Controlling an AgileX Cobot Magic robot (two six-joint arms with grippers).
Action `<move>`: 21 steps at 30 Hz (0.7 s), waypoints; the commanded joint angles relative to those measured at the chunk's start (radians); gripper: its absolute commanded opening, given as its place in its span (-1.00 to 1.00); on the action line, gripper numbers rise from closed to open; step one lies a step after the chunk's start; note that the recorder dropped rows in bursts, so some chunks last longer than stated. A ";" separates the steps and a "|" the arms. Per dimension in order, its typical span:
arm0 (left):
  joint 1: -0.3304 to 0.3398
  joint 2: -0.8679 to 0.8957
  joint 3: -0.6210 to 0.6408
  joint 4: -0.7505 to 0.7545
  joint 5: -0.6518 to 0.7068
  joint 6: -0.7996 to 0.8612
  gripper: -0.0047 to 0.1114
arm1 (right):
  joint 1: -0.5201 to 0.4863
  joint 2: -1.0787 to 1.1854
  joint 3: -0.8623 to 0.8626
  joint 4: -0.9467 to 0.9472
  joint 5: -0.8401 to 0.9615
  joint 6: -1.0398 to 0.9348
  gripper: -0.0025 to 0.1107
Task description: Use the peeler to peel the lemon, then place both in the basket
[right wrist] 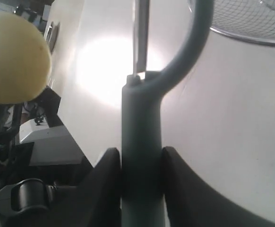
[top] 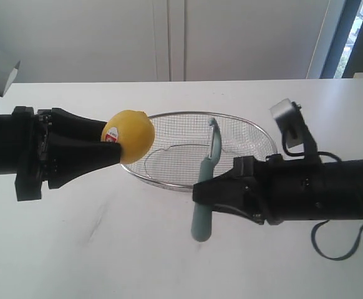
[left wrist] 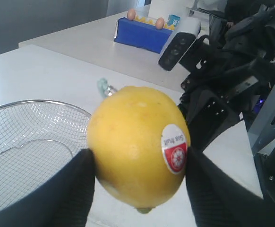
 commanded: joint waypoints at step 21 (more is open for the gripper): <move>0.004 -0.004 -0.005 -0.022 0.023 0.160 -0.92 | 0.213 0.138 -0.129 0.066 0.081 -0.057 -0.96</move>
